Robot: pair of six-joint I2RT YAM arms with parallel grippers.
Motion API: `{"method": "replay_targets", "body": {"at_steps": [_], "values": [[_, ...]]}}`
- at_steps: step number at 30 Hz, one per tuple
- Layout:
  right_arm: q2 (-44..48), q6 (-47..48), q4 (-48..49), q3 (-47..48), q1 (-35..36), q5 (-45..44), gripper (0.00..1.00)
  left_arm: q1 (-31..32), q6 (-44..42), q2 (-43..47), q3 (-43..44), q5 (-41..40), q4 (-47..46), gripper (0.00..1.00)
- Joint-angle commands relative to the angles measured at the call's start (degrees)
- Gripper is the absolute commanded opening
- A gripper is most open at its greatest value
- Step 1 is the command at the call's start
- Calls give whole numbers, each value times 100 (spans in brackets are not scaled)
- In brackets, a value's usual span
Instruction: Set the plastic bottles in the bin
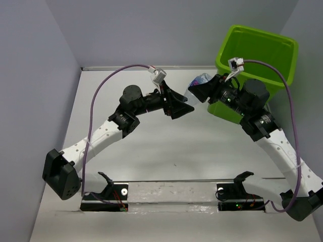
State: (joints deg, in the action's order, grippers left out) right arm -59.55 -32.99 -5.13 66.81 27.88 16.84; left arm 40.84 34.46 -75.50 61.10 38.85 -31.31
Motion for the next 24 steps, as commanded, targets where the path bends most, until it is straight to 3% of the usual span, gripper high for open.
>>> {"method": "replay_targets", "body": {"at_steps": [1, 3, 7, 10, 15, 16, 17, 19, 20, 24], "values": [[146, 863, -514, 1306, -11, -1424, 30, 38, -639, 877, 86, -482, 656, 99], [14, 1502, -900, 1825, -11, -2049, 30, 38, -992, 1107, 130, -1199, 1299, 99], [-504, 2787, -1157, 3082, -11, -4348, 30, 38, -1810, 1696, 174, -2675, 2951, 99], [-1162, 3886, -1070, 3995, -343, -5582, 30, 38, -2285, 2214, 17, -3678, 3533, 99], [-2033, 4090, -1096, 4384, -1538, -5472, 31, 38, -2654, 2628, -309, -4526, 3729, 99], [-2243, 4099, -1192, 4411, -1705, -5481, 35, 38, -2724, 2716, -466, -4605, 3650, 99], [-2324, 4108, -1219, 4420, -1707, -5507, 61, 38, -2742, 2760, -555, -4693, 3606, 99], [-2455, 4082, -1420, 4507, -1777, -5394, 95, 38, -2777, 2839, -748, -4939, 3475, 99], [-2517, 3995, -1595, 4638, -1777, -5358, 100, 38, -2786, 2857, -784, -4992, 3439, 99], [-2588, 3627, -2499, 5604, -1777, -4904, 100, 38, -2760, 2945, -889, -5186, 3325, 99]]}}
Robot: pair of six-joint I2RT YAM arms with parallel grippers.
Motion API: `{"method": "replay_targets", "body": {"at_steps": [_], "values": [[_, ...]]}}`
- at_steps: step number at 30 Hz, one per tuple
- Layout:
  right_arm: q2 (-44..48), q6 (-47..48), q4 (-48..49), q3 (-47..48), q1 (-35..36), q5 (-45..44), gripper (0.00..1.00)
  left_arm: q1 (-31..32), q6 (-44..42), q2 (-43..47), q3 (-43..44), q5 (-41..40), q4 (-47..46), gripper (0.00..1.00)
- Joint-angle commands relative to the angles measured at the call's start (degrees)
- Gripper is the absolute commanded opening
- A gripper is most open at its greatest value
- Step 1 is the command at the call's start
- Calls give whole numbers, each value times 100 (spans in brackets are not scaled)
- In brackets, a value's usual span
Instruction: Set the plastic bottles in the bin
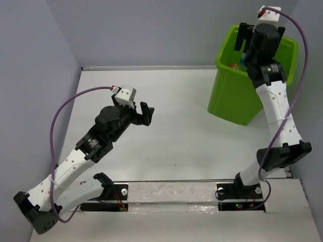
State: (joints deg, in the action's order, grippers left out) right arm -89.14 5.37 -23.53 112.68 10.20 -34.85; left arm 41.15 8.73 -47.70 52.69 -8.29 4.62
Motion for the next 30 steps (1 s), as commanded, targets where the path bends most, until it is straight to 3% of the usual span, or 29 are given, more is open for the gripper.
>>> {"method": "replay_targets", "body": {"at_steps": [1, 3, 4, 7, 10, 11, 13, 14, 19, 24, 30], "values": [[432, -333, -766, 1097, -9, 486, 100, 8, -170, 226, -83, -489, -295, 99], [801, -884, -916, 1098, -9, 1343, 100, 8, -144, 340, -135, -454, -365, 99], [985, -1088, -925, 1011, -9, 1349, 100, 8, -126, 341, -136, -445, -392, 99], [1854, -1984, -690, 152, -9, 4128, 100, -1, -21, 481, -188, -357, -418, 99], [2935, -2916, 644, -1823, -9, 6124, 100, -1, 120, 499, -154, -182, -620, 99], [3164, -3145, 1013, -2812, -9, 7218, 100, -1, 146, 516, -101, -155, -638, 99], [3786, -3585, 1666, -3609, -9, 8068, 100, -1, 225, 551, -40, -76, -708, 99], [3990, -3647, 1841, -4240, -9, 8221, 100, -1, 243, 569, -13, -24, -726, 99], [5142, -3455, 1624, -5176, -9, 8327, 100, -1, 366, 543, 250, 293, -884, 99], [6074, -3200, 1475, -5134, -9, 8363, 100, -1, 568, 621, 479, 469, -1068, 99], [6506, -2761, 983, -4765, -9, 7573, 100, -1, 603, 965, 453, 285, -1332, 99]]}}
